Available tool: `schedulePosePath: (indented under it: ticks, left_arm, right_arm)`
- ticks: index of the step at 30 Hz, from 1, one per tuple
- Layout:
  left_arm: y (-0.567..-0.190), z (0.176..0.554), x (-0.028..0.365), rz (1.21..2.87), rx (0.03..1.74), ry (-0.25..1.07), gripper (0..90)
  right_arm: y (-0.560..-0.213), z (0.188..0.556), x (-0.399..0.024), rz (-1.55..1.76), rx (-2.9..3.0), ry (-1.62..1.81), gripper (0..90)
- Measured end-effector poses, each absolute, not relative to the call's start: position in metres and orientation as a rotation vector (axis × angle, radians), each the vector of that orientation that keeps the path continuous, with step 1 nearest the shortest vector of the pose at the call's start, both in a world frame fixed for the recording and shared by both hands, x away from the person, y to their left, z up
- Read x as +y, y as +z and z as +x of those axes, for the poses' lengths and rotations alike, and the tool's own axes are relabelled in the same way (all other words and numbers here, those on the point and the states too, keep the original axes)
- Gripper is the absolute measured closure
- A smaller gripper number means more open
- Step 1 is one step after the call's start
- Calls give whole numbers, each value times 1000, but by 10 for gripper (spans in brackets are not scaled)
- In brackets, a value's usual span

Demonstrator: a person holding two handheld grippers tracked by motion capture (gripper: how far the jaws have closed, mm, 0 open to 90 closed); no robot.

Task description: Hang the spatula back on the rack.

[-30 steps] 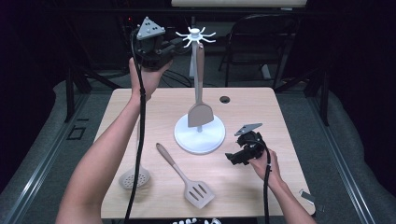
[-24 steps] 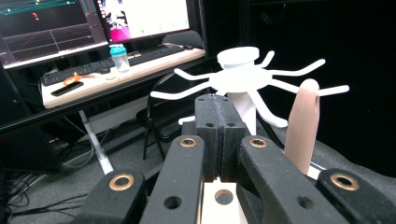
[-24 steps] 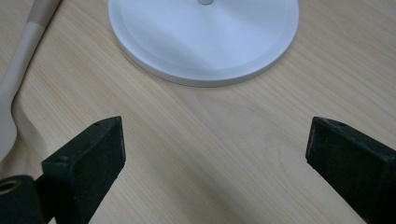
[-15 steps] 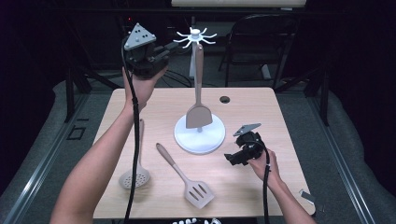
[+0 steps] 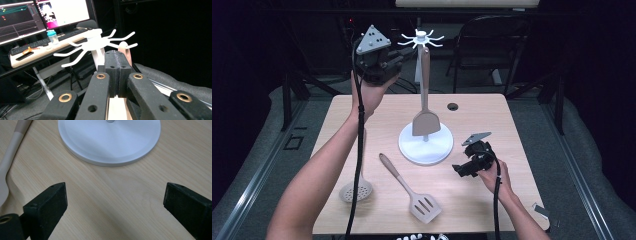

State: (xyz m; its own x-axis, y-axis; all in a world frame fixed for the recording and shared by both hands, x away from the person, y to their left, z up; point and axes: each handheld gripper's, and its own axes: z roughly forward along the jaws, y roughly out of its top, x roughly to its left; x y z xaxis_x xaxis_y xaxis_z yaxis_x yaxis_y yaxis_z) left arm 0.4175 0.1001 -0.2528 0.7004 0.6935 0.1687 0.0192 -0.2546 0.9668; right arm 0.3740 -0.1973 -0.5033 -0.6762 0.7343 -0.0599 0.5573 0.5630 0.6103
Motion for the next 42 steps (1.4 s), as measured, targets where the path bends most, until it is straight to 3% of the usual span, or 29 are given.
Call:
schedulePosePath:
  ticks: [42]
  left_arm:
    - [-255, 441, 109, 1696, 668, 726, 899]
  right_arm:
    - [-504, 374, -195, 1048, 2513, 800, 53]
